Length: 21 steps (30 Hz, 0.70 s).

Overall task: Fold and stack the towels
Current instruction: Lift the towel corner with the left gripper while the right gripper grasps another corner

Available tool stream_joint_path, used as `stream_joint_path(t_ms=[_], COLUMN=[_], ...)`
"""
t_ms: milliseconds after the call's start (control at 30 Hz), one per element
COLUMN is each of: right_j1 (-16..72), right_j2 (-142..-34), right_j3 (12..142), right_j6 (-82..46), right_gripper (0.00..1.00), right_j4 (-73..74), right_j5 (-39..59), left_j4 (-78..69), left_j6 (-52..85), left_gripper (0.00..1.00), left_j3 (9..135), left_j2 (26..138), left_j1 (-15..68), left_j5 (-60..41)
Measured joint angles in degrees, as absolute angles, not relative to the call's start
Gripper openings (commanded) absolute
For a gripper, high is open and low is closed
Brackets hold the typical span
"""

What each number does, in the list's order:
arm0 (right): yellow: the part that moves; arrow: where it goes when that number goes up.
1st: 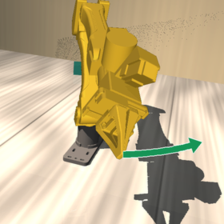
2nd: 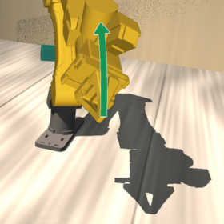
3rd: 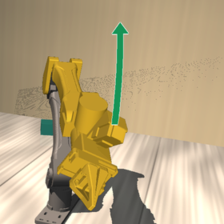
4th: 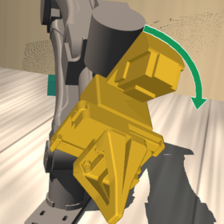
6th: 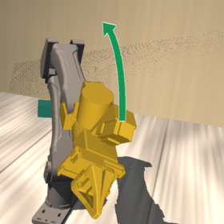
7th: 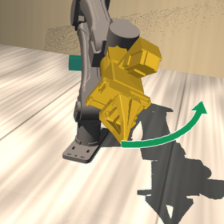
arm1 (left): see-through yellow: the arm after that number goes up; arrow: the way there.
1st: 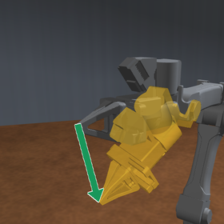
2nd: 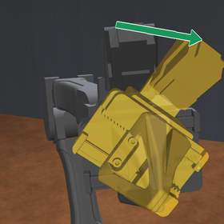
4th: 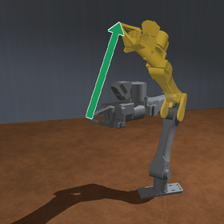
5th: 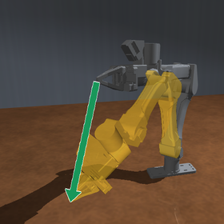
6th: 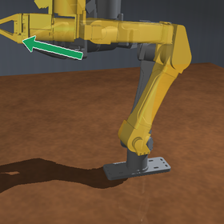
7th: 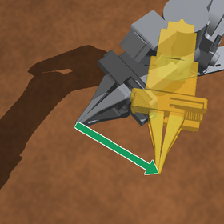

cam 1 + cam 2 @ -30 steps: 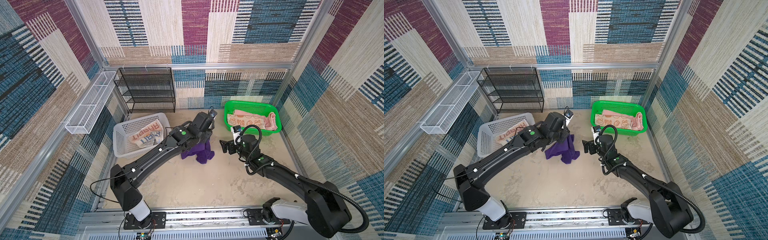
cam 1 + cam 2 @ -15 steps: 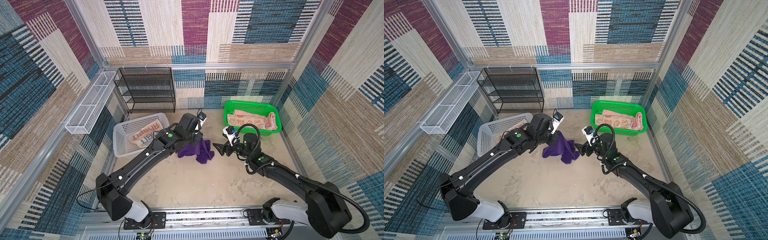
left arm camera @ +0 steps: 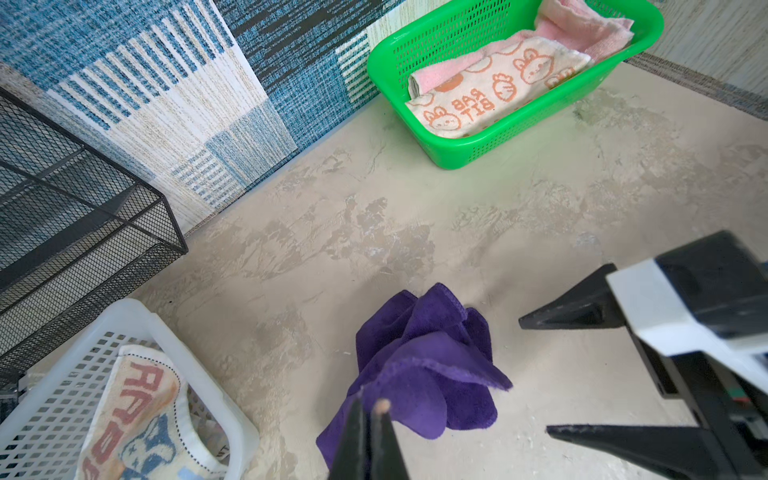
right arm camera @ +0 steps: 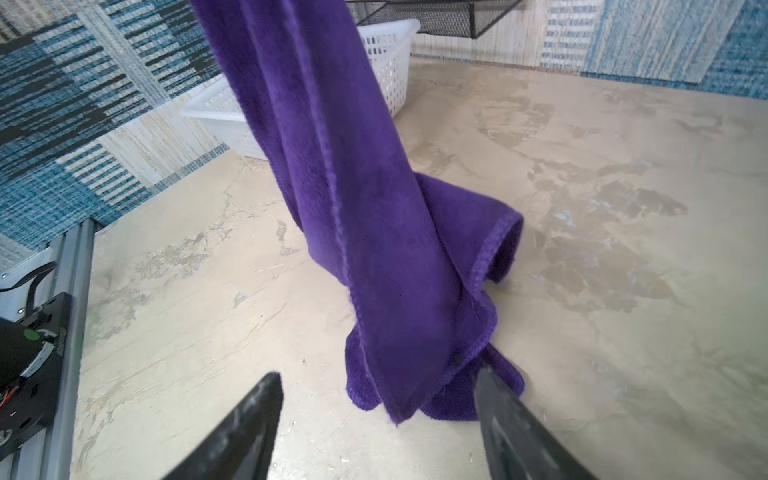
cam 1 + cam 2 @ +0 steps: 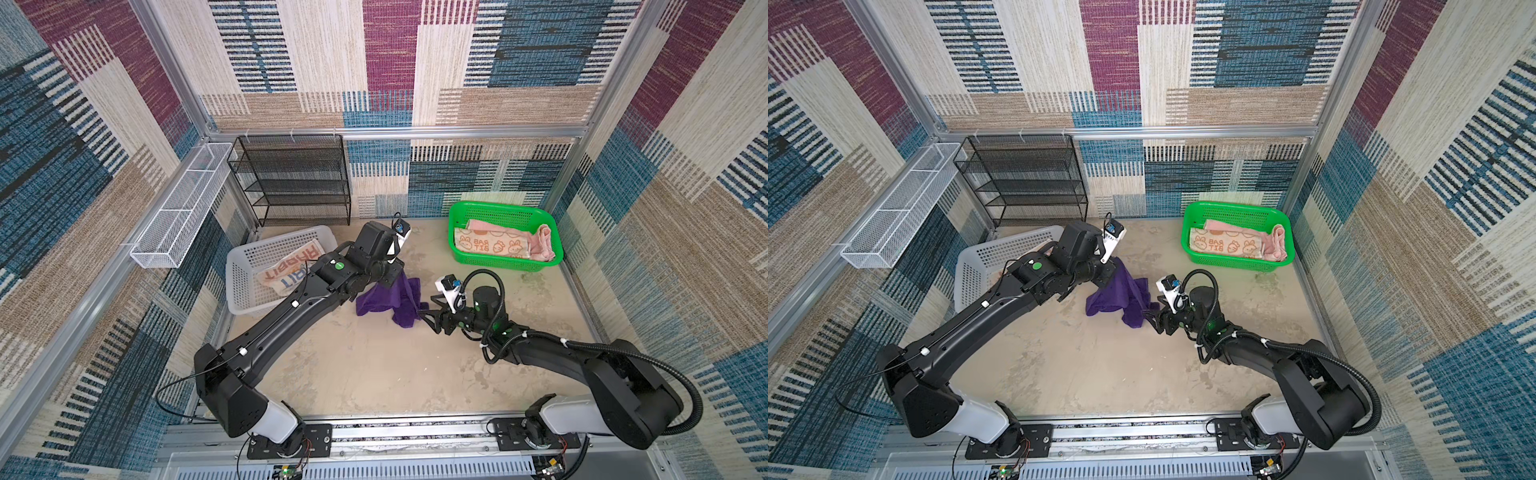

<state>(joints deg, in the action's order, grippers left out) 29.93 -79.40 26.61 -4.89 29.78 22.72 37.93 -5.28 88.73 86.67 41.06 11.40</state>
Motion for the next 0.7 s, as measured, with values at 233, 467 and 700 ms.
stream_joint_path(t_ms=[233,467,700], right_j1=[30.11,30.46,30.52], right_j2=[-83.24,-86.83,-90.98], right_j3=[24.16,24.34,26.09], right_j6=[-9.04,-10.66,-11.29], right_gripper=[0.75,0.75,0.74], right_j4=[35.33,37.87,39.2], right_j5=[22.11,19.66,18.22], left_j4=[37.93,37.95,37.95], left_j6=[-4.97,-4.67,-4.64], left_gripper=[0.0,0.0,0.0], left_j3=[89.21,89.36,89.36], left_j2=[86.7,86.76,86.74], left_j1=[40.25,39.75,39.11], left_j5=[10.37,10.37,10.37])
